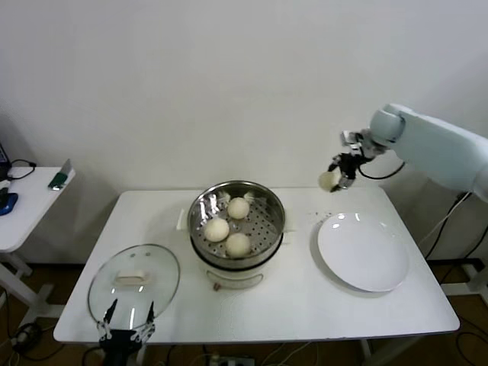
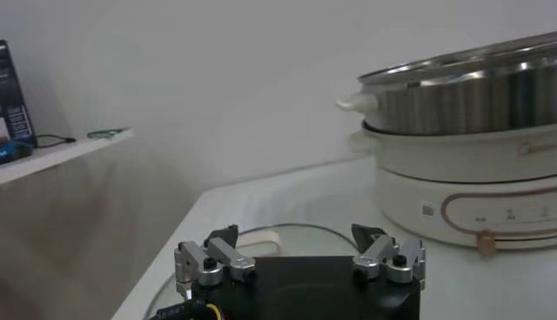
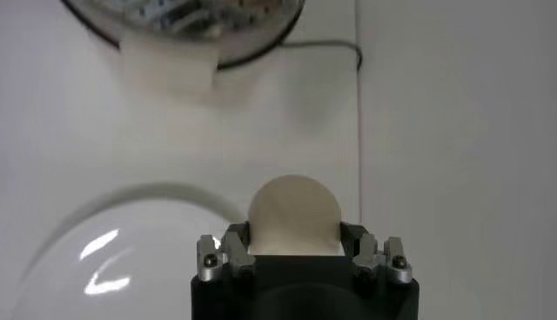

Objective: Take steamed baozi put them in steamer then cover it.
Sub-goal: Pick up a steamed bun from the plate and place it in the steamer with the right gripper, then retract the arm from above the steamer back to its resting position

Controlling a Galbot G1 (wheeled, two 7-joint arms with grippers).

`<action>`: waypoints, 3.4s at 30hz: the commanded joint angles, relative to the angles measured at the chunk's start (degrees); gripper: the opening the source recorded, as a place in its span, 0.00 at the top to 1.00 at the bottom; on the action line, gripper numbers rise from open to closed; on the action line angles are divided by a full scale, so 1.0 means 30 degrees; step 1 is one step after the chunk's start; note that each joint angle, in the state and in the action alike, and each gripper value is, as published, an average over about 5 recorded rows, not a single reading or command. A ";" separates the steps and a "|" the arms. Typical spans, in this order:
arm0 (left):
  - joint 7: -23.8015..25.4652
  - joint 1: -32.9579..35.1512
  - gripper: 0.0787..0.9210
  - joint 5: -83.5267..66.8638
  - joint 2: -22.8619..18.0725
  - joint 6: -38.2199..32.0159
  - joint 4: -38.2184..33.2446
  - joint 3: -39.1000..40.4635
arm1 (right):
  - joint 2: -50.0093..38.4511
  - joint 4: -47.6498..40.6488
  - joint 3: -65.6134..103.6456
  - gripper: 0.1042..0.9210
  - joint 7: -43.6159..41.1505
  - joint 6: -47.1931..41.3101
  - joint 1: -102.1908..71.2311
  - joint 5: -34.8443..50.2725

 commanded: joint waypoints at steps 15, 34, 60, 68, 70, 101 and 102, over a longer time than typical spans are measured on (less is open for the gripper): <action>0.0108 -0.0132 0.12 -0.0109 0.0315 -0.0203 -0.0462 0.1014 | 0.8017 0.2700 -0.6366 0.30 0.1751 -0.3159 0.3506 0.8571; 0.0084 -0.0535 0.12 -0.0219 0.0094 -0.0277 -0.0099 0.0975 | 0.7660 0.3775 -0.7033 0.28 0.2757 -0.3626 0.1323 0.6520; -0.0041 -0.0734 0.12 -0.0224 0.0127 -0.0246 0.0105 0.0861 | 0.6272 0.3609 -0.5655 0.12 0.1710 -0.3566 0.2066 0.6086; -0.0066 -0.0694 0.12 -0.0194 0.0138 -0.0254 0.0026 0.0739 | 0.3398 0.3888 -0.3846 0.12 0.2511 -0.1839 0.3230 0.5868; -0.0092 -0.0697 0.12 -0.0117 0.0094 -0.0258 -0.0029 0.0630 | 0.2182 0.4266 -0.3307 0.12 0.3496 -0.1181 0.3238 0.5732; -0.0703 -0.0424 0.12 0.3048 -0.0897 0.0481 -0.2228 -0.0772 | -0.8677 1.1959 2.5788 0.12 1.5171 0.4837 -2.4030 -0.0303; -0.0746 -0.0531 0.12 0.3542 -0.0897 0.0614 -0.2280 -0.0775 | -0.8461 1.2177 2.6784 0.12 1.5224 0.4779 -2.5003 -0.0478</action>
